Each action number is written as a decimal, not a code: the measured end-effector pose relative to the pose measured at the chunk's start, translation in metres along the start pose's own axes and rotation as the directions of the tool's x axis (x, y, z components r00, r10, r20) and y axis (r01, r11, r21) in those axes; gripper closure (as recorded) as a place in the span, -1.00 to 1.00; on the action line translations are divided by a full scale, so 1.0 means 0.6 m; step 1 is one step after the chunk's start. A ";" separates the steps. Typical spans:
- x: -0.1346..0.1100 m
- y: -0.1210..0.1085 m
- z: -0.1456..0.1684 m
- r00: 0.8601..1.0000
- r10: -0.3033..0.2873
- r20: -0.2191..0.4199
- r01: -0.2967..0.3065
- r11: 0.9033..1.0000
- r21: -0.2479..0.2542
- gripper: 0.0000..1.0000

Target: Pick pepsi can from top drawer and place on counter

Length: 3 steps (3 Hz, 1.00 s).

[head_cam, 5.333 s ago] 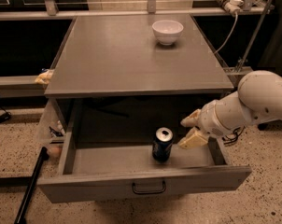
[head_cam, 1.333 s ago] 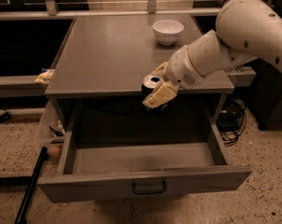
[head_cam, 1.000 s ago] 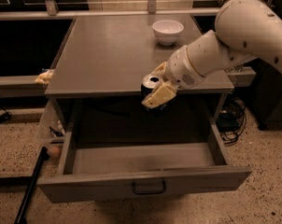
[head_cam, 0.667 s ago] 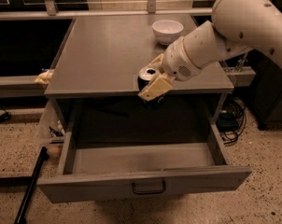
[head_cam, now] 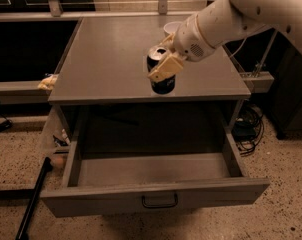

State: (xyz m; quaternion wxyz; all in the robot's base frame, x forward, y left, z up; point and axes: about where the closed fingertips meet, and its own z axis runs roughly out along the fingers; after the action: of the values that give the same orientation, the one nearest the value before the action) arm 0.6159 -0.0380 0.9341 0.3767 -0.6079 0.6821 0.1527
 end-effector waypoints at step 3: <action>0.024 -0.104 0.049 0.990 0.084 0.114 -0.085 0.996 0.011 1.00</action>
Offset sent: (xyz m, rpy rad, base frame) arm 0.0815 -0.0104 -0.0073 0.1782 -0.0039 -0.0540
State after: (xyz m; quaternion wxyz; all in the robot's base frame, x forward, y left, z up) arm 0.6848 -0.0424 0.9200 0.4127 -0.5659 0.6859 0.1975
